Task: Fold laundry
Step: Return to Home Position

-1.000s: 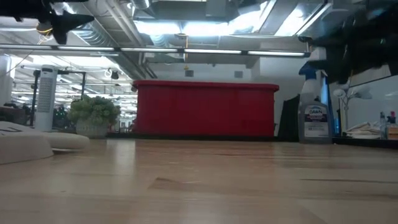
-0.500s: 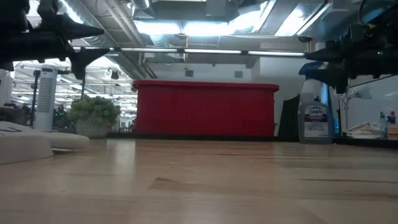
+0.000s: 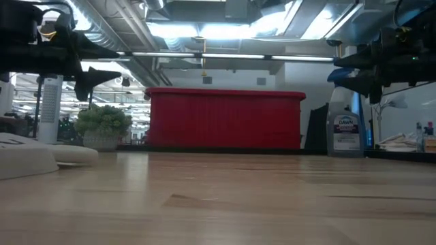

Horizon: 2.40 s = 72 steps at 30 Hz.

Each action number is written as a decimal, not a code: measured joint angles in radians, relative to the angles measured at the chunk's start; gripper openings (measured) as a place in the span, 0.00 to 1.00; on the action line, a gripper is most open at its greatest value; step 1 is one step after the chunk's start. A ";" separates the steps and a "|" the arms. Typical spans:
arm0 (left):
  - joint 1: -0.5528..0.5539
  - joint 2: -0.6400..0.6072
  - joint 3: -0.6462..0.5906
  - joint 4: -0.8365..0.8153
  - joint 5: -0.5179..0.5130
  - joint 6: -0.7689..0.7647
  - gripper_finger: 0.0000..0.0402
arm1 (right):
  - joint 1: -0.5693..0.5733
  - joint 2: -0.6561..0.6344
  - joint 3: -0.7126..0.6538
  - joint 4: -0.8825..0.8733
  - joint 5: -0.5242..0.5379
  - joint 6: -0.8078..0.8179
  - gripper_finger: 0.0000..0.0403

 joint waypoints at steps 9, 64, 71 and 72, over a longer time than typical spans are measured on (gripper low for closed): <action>0.000 0.000 0.000 -0.001 0.000 0.015 0.57 | 0.000 0.000 0.000 0.000 0.000 0.000 0.72; 0.000 0.000 0.000 -0.002 0.001 0.025 0.57 | 0.000 0.001 -0.001 0.000 0.000 0.000 0.72; 0.000 0.000 0.000 -0.003 0.001 0.025 0.57 | 0.000 0.000 -0.001 0.000 0.000 0.000 0.72; 0.000 0.000 0.000 -0.003 0.001 0.025 0.57 | 0.000 0.001 -0.001 0.000 0.000 0.000 0.72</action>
